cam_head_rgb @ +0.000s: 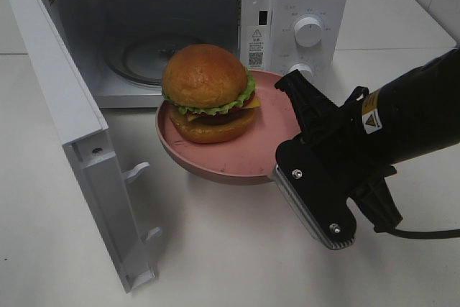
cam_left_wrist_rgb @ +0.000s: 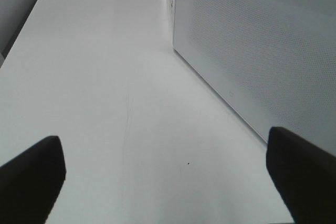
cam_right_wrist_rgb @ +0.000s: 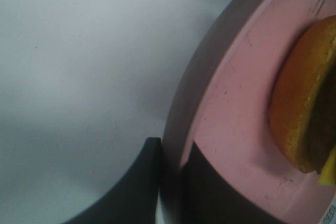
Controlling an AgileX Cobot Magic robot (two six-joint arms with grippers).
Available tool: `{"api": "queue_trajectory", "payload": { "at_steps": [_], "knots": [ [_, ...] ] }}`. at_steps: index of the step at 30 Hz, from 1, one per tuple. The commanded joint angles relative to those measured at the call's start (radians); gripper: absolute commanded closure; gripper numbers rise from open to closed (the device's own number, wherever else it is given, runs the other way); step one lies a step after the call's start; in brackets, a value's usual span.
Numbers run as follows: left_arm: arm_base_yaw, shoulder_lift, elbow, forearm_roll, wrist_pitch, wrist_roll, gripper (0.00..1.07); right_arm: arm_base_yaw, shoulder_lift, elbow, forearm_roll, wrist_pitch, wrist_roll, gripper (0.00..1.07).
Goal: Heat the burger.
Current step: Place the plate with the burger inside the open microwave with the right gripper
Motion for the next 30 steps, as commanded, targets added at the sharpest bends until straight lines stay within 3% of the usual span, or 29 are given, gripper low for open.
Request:
{"api": "queue_trajectory", "payload": {
  "at_steps": [1, 10, 30],
  "knots": [
    [0.002, -0.019, 0.003, -0.003, -0.009, -0.003, 0.09, 0.002, 0.012, -0.019, 0.005, -0.087, -0.014, 1.07],
    [0.002, -0.019, 0.003, -0.003, -0.009, -0.003, 0.09, 0.052, 0.088, -0.054, 0.005, -0.127, -0.004, 1.07],
    [0.002, -0.019, 0.003, -0.003, -0.009, -0.003, 0.09, 0.045, 0.327, -0.339, -0.003, -0.044, 0.04, 1.07]
  ]
}}
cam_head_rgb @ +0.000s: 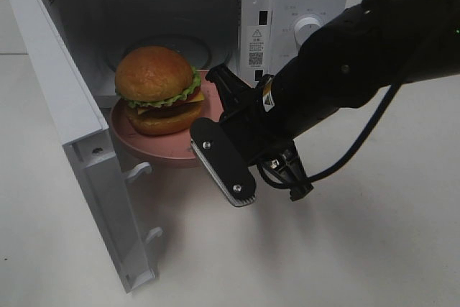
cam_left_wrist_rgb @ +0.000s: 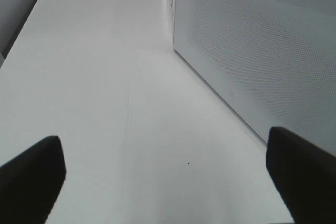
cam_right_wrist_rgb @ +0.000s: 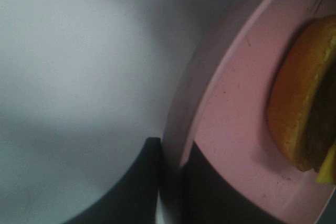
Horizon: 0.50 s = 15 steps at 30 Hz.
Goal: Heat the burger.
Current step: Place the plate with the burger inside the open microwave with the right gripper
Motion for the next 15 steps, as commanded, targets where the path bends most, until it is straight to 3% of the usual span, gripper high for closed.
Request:
{"api": "queue_trajectory", "payload": {
  "at_steps": [1, 15],
  "knots": [
    [0.002, -0.019, 0.003, -0.003, -0.009, -0.003, 0.09, -0.006, 0.028, -0.071, -0.005, -0.052, 0.015, 1.07],
    [0.002, -0.019, 0.003, -0.003, -0.009, -0.003, 0.09, -0.006, 0.16, -0.263, -0.157, -0.013, 0.192, 1.07]
  ]
}}
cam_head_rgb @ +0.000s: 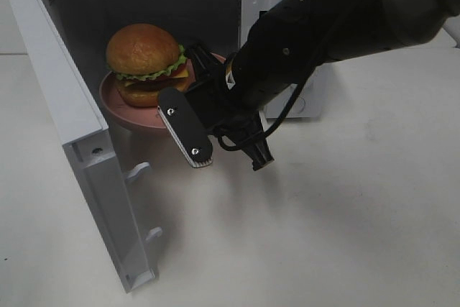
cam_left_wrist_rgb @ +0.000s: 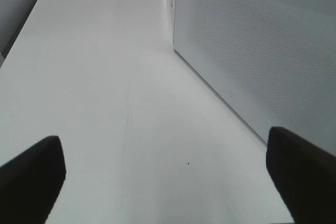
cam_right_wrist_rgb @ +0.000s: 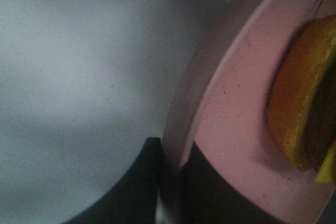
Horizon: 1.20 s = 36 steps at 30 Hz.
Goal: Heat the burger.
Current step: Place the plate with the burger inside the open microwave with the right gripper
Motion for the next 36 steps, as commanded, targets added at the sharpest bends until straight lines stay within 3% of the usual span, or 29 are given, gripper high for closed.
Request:
{"api": "queue_trajectory", "payload": {
  "at_steps": [1, 20, 24, 36],
  "knots": [
    [0.002, -0.019, 0.003, -0.003, -0.009, -0.003, 0.09, -0.004, 0.005, -0.05, -0.033, -0.036, 0.032, 1.07],
    [0.002, -0.019, 0.003, -0.003, -0.009, -0.003, 0.09, -0.004, 0.165, -0.275, -0.114, 0.022, 0.192, 1.07],
    [0.002, -0.019, 0.003, -0.003, -0.009, -0.003, 0.09, -0.004, 0.247, -0.387, -0.154, 0.062, 0.275, 1.07],
    [0.002, -0.019, 0.003, -0.003, -0.009, -0.003, 0.09, -0.004, 0.358, -0.549, -0.191, 0.106, 0.344, 1.07]
  ]
}}
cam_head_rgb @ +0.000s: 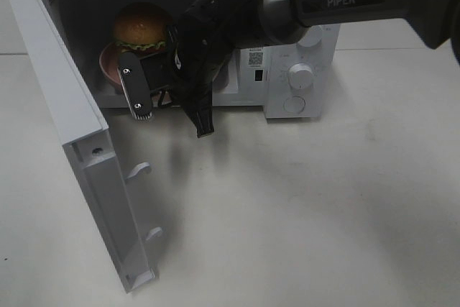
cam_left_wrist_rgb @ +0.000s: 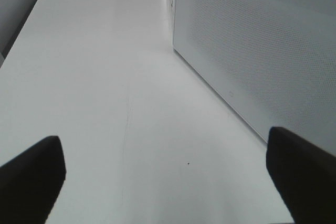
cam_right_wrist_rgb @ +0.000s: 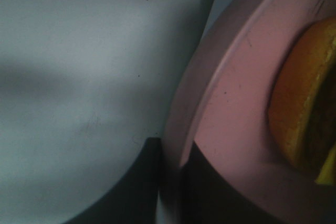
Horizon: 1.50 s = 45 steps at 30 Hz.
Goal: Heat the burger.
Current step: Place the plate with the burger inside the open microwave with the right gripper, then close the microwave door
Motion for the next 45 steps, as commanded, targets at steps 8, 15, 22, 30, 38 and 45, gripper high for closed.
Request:
{"api": "queue_trajectory", "payload": {
  "at_steps": [8, 15, 22, 30, 38, 45],
  "knots": [
    [0.002, -0.019, 0.003, -0.003, -0.009, -0.003, 0.09, 0.0, 0.064, -0.133, -0.022, -0.035, 0.017, 1.06],
    [0.002, -0.019, 0.003, -0.003, -0.009, -0.003, 0.09, -0.02, 0.119, -0.199, -0.036, -0.005, 0.048, 1.04],
    [0.002, -0.019, 0.003, -0.003, -0.009, -0.003, 0.09, -0.023, 0.147, -0.221, -0.04, -0.009, 0.053, 0.91],
    [0.002, -0.019, 0.003, -0.003, -0.009, -0.003, 0.09, -0.023, 0.152, -0.221, -0.04, -0.012, 0.052, 0.6],
    [0.002, -0.019, 0.003, -0.003, -0.009, -0.003, 0.09, -0.02, 0.131, -0.177, -0.005, -0.043, 0.052, 0.46],
    [0.002, -0.019, 0.003, -0.003, -0.009, -0.003, 0.09, -0.02, 0.048, -0.019, -0.005, -0.144, 0.052, 0.43]
  ]
}}
